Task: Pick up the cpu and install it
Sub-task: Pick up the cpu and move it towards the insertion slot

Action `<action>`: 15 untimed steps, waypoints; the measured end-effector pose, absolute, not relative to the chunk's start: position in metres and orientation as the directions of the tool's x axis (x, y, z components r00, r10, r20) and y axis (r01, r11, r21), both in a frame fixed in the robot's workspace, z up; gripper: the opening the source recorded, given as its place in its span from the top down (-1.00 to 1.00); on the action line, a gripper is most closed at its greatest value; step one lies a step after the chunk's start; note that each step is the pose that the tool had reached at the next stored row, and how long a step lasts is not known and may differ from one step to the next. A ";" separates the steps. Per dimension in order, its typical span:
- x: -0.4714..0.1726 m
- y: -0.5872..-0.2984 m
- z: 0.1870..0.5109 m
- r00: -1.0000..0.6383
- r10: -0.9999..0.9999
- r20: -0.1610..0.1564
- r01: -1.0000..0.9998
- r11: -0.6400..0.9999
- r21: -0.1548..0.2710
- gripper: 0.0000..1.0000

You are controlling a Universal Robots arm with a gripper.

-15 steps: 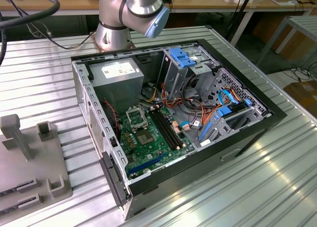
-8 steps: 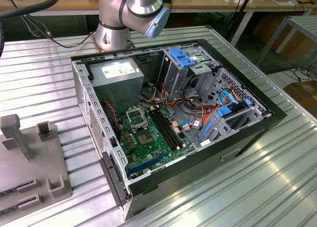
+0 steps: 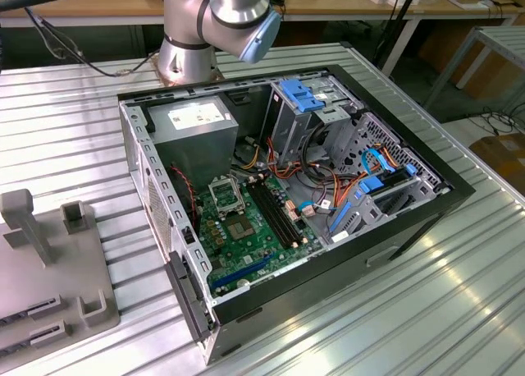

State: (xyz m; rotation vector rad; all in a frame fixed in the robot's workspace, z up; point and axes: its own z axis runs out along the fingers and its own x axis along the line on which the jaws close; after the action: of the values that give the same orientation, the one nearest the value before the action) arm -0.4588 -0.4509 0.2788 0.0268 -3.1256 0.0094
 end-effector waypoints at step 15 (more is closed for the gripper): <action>-0.458 -0.451 0.285 -1.000 -0.017 0.016 -0.017 1.000 -0.008 0.05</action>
State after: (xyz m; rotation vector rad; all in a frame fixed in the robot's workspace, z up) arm -0.4579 -0.4509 0.2852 0.0260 -3.1252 0.0127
